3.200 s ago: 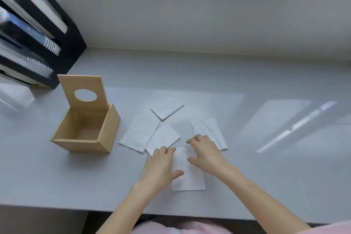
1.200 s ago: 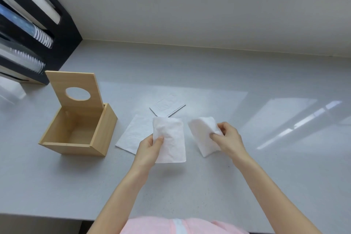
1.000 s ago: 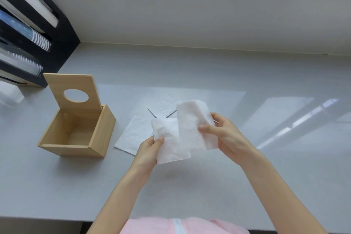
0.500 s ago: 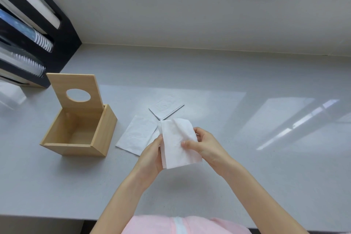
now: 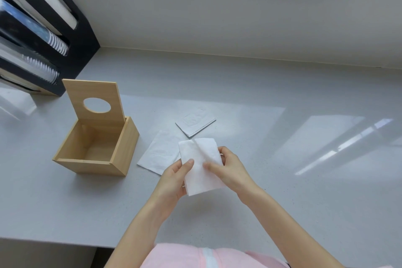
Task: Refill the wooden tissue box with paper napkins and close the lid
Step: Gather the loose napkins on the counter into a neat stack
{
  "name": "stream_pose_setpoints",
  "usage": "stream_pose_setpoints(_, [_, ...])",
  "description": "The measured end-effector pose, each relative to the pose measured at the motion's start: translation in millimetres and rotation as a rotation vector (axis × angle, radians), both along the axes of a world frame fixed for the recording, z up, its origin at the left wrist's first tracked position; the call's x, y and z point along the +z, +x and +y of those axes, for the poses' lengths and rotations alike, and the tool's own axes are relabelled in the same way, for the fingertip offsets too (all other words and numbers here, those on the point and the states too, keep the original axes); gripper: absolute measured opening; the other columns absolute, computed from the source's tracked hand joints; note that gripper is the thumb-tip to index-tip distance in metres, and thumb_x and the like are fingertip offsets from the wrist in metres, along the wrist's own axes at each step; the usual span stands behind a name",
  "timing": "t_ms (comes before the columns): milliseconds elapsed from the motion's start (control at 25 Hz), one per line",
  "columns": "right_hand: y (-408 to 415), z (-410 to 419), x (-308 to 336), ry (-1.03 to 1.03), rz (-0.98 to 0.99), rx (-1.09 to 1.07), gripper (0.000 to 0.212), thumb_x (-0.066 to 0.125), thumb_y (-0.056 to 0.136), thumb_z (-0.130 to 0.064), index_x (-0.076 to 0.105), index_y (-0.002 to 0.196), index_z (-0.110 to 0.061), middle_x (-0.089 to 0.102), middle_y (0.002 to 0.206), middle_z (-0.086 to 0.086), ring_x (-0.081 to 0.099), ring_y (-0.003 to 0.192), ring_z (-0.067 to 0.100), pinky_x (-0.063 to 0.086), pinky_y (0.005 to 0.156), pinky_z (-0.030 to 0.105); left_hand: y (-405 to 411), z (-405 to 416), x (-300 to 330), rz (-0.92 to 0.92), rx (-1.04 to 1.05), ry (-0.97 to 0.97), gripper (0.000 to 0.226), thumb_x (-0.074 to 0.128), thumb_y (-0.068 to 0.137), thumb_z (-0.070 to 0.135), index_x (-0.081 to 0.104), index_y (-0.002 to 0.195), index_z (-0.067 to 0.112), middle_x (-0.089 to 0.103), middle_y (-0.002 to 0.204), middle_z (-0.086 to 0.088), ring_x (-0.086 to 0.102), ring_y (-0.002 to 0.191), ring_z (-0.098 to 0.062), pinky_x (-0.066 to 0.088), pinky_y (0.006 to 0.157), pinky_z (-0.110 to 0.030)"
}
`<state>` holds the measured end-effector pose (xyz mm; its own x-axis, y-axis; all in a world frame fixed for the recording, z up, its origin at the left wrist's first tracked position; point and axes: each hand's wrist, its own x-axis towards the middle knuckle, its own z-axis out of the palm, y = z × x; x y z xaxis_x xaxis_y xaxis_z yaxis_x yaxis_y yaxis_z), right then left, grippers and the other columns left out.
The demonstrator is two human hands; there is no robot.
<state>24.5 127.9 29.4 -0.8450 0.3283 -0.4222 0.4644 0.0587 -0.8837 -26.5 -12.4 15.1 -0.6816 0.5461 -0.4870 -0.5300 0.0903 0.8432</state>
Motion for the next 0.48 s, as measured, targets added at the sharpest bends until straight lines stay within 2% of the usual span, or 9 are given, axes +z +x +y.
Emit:
stream_pose_setpoints(80, [-2.2, -1.7, 1.7, -0.052, 0.002, 0.015, 0.023, 0.060, 0.085, -0.023, 0.050, 0.105, -0.024, 0.067, 0.103, 0.003, 0.063, 0.088, 0.015, 0.049, 0.069, 0.023, -0.1, -3.6, -1.4, 0.020, 0.056, -0.022, 0.026, 0.044, 0.093, 0.022, 0.064, 0.108, 0.016, 0.074, 0.094, 0.000, 0.068, 0.088, -0.017, 0.052, 0.075, -0.032])
stream_pose_setpoints(160, [-5.5, 0.9, 5.2, -0.111, 0.008, 0.026, 0.025, 0.060, 0.086, -0.021, 0.050, 0.109, -0.022, 0.068, 0.098, 0.002, 0.064, 0.087, 0.015, 0.051, 0.072, 0.024, -2.6, -7.7, -1.0, 0.021, 0.103, -0.020, 0.025, 0.043, 0.093, 0.020, 0.065, 0.105, 0.016, 0.074, 0.089, 0.003, 0.068, 0.084, -0.014, 0.052, 0.072, -0.030])
stream_pose_setpoints(280, [-13.5, 13.7, 11.2, -0.160, 0.042, -0.005, 0.022, 0.055, 0.088, -0.014, 0.052, 0.109, -0.018, 0.066, 0.085, -0.003, 0.065, 0.077, 0.008, 0.053, 0.065, 0.016, -12.4, -15.8, 2.7, -0.012, 0.206, 0.004, 0.023, 0.043, 0.093, 0.017, 0.062, 0.104, 0.015, 0.070, 0.095, 0.000, 0.065, 0.088, -0.017, 0.051, 0.076, -0.034])
stream_pose_setpoints(400, [-24.4, 25.0, 7.1, 0.069, -0.012, -0.017, 0.025, 0.051, 0.088, -0.013, 0.054, 0.113, -0.012, 0.065, 0.087, -0.001, 0.064, 0.081, 0.013, 0.052, 0.068, 0.022, -22.5, -24.7, 5.8, -0.024, 0.280, 0.038, 0.022, 0.042, 0.093, 0.015, 0.059, 0.106, 0.014, 0.066, 0.100, -0.003, 0.062, 0.091, -0.019, 0.054, 0.070, -0.035])
stream_pose_setpoints(480, [-31.4, 23.2, -1.0, 0.321, -0.128, 0.091, 0.032, 0.053, 0.087, -0.021, 0.052, 0.118, -0.011, 0.062, 0.100, 0.004, 0.058, 0.092, 0.019, 0.049, 0.073, 0.028, -24.1, -28.9, 5.8, -0.023, 0.309, 0.042, 0.022, 0.042, 0.093, 0.016, 0.058, 0.109, 0.013, 0.065, 0.103, -0.004, 0.062, 0.091, -0.017, 0.055, 0.065, -0.028])
